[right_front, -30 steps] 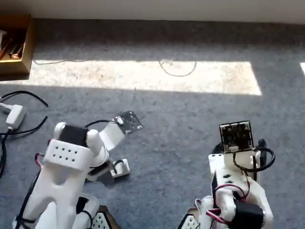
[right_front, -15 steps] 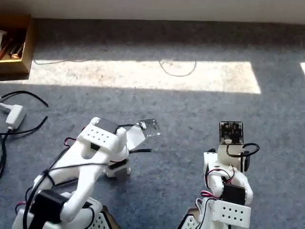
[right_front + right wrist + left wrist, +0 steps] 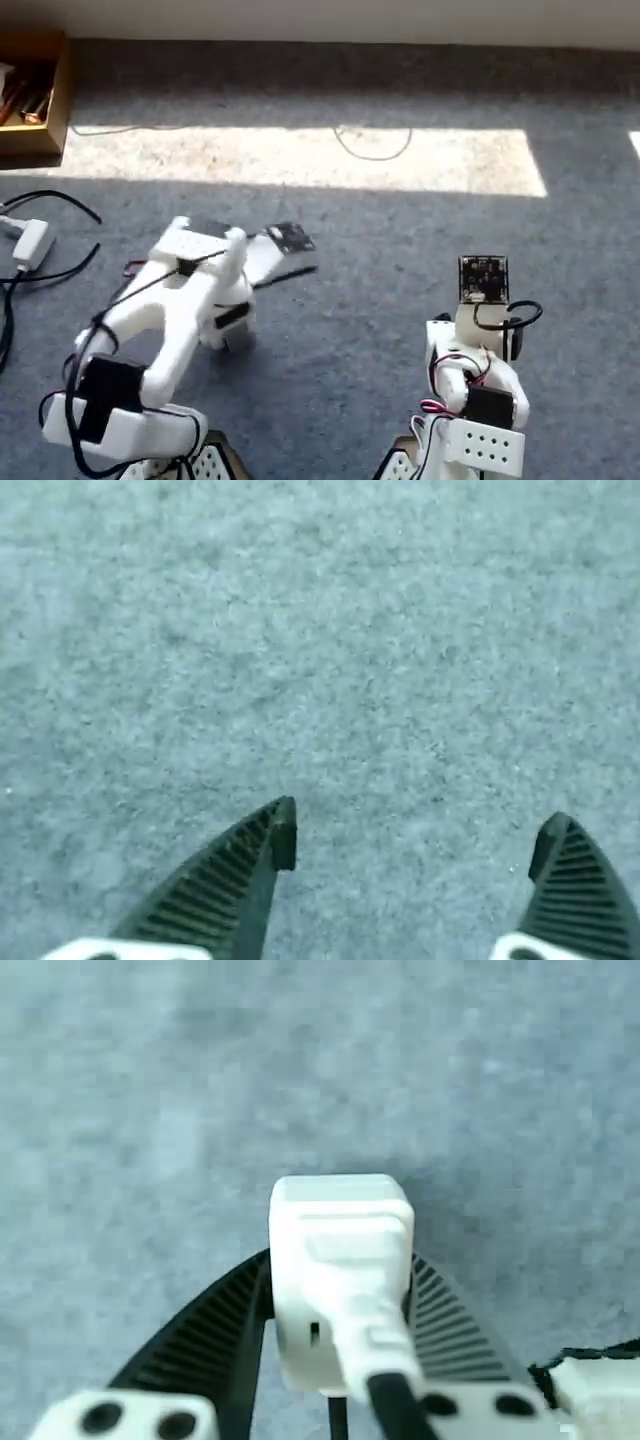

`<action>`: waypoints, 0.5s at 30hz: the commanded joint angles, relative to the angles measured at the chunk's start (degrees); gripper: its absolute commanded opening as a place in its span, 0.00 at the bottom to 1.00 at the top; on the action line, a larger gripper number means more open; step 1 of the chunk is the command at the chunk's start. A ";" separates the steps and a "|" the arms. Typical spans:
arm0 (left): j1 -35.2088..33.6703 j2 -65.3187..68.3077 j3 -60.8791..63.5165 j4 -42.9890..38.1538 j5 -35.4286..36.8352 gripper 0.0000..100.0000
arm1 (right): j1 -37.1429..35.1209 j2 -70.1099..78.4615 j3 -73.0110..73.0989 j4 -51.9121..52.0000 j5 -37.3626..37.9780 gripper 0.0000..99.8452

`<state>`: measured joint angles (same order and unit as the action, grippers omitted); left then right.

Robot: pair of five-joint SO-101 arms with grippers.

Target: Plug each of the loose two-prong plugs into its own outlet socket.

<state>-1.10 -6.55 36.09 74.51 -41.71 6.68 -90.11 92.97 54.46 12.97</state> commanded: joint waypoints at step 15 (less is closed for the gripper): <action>-52.62 34.42 -60.88 0.88 -2.55 0.00 | -4.35 -0.31 0.57 -0.84 -0.35 0.36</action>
<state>-53.41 19.47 -15.16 74.95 -44.18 2.99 -90.11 93.49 54.46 12.97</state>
